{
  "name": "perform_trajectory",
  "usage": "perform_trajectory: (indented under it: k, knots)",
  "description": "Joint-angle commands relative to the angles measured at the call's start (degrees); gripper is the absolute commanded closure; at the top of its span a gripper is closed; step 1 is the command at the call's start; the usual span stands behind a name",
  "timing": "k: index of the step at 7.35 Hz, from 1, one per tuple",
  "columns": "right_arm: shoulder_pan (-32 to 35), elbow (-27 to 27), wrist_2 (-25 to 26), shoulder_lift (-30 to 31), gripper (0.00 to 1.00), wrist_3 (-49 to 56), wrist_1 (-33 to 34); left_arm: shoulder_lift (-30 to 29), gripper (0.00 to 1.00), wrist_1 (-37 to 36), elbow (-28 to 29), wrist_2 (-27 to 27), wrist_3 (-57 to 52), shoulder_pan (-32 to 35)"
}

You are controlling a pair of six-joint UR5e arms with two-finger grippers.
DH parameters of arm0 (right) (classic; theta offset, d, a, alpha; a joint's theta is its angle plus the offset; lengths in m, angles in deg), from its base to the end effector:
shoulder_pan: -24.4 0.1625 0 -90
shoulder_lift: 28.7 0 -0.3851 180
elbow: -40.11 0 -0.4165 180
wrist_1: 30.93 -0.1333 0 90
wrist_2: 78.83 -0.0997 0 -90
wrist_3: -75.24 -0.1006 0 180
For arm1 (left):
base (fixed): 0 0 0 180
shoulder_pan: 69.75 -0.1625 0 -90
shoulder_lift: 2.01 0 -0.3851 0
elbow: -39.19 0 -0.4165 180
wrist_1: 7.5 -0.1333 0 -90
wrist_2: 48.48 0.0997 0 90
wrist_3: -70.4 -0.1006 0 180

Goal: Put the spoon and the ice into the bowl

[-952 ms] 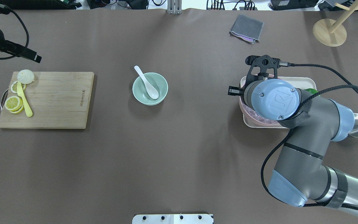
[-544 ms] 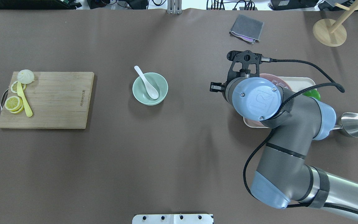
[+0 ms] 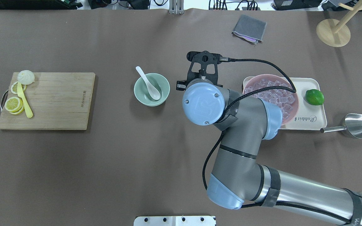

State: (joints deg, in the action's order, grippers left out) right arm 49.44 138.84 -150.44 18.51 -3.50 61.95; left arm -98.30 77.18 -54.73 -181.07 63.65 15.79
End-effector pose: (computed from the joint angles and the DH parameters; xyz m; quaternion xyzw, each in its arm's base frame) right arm -0.5266 -0.4282 0.1073 0.2650 -0.3410 0.1732 0.8852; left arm -0.0216 -0.5611 0.5367 0.0470 0.3620 0.1063 0.9249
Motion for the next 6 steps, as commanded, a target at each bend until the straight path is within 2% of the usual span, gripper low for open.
perform_trajectory:
  k: [1,3,4,6]
  knots:
    - [-2.2,-11.0,4.3,-8.0,1.0,-3.5,-0.3,3.0,0.0,1.7,0.9,0.0,-0.1,0.3]
    - [-2.8,-23.0,5.6,-13.9,1.0,-4.3,-6.9,2.9,0.0,1.5,1.3,0.0,0.2,0.2]
    - [-3.2,-26.7,6.0,-16.0,1.0,-4.3,-7.6,2.9,0.0,1.5,1.4,0.0,0.2,0.2]
    - [-5.3,-29.2,7.0,-16.1,1.0,-4.0,-8.9,3.0,0.0,1.5,1.5,0.0,0.2,0.2]
